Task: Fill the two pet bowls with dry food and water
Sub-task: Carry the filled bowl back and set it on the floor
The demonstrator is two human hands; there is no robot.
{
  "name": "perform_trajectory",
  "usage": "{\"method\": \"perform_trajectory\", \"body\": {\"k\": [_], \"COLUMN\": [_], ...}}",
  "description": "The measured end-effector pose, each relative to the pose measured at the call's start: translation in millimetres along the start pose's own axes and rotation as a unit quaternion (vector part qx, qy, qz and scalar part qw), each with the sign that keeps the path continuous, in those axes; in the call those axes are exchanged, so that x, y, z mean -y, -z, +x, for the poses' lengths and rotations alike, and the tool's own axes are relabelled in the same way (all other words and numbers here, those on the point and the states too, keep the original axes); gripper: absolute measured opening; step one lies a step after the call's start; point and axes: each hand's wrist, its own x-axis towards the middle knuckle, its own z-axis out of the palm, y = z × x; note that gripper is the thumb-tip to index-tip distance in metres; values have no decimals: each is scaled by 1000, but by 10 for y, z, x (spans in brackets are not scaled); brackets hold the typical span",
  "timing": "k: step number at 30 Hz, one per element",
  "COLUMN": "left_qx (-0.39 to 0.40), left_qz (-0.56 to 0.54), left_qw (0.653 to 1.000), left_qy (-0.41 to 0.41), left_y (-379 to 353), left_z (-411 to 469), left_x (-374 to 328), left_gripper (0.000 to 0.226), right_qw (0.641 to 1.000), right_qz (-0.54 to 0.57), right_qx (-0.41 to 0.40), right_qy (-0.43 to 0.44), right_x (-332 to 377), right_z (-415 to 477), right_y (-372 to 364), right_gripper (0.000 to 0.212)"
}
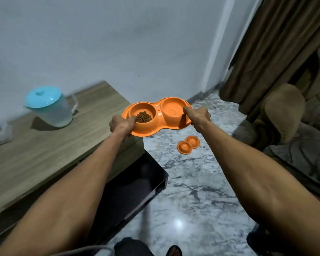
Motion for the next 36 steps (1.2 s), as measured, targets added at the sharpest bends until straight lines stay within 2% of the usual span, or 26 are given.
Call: {"method": "perform_trajectory", "body": {"k": [3, 10, 14, 18, 20, 23, 27, 29, 31, 34, 36], "left_qx": [9, 27, 18, 11, 6, 5, -16, -51, -71, -85, -106], "left_qz": [-11, -38, -40, -39, -36, -22, -42, -37, -38, -25, -40], "left_qw": [1000, 999, 999, 999, 999, 999, 994, 992, 989, 985, 978], "left_qy": [-7, -20, -16, 2, 16, 47, 96, 110, 126, 151, 176], "left_y": [-419, -1366, -1866, -2276, -2459, -2682, -3056, -3298, -3464, -3799, -4128], "left_z": [-43, 229, 588, 934, 1094, 1303, 1836, 2143, 2284, 2615, 2926], "left_x": [-313, -1003, -1312, -1548, -1602, -1583, -1293, -1050, -934, -619, -239], "left_gripper": [47, 40, 42, 40, 39, 43, 68, 74, 65, 41, 35], "right_qw": [1000, 999, 999, 999, 999, 999, 997, 995, 992, 988, 985], "right_qz": [7, 6, 0, -17, -30, -49, -61, -76, -86, -93, -103], "right_qx": [-16, -34, -36, -35, -27, -4, 33, 56, 84, 117, 131], "right_qy": [0, -8, -5, -6, -9, -22, -23, -25, -32, -47, -48], "right_x": [1, 90, 181, 233, 246, 208, 90, -43, -223, -554, -851], "right_z": [375, 1419, 2085, 2760, 3056, 3376, 3840, 4123, 4403, 4869, 5205], "right_y": [357, 800, 833, 746, 685, 531, 177, -73, -361, -857, -1216], "right_gripper": [51, 59, 57, 68, 65, 55, 47, 43, 40, 57, 59]}}
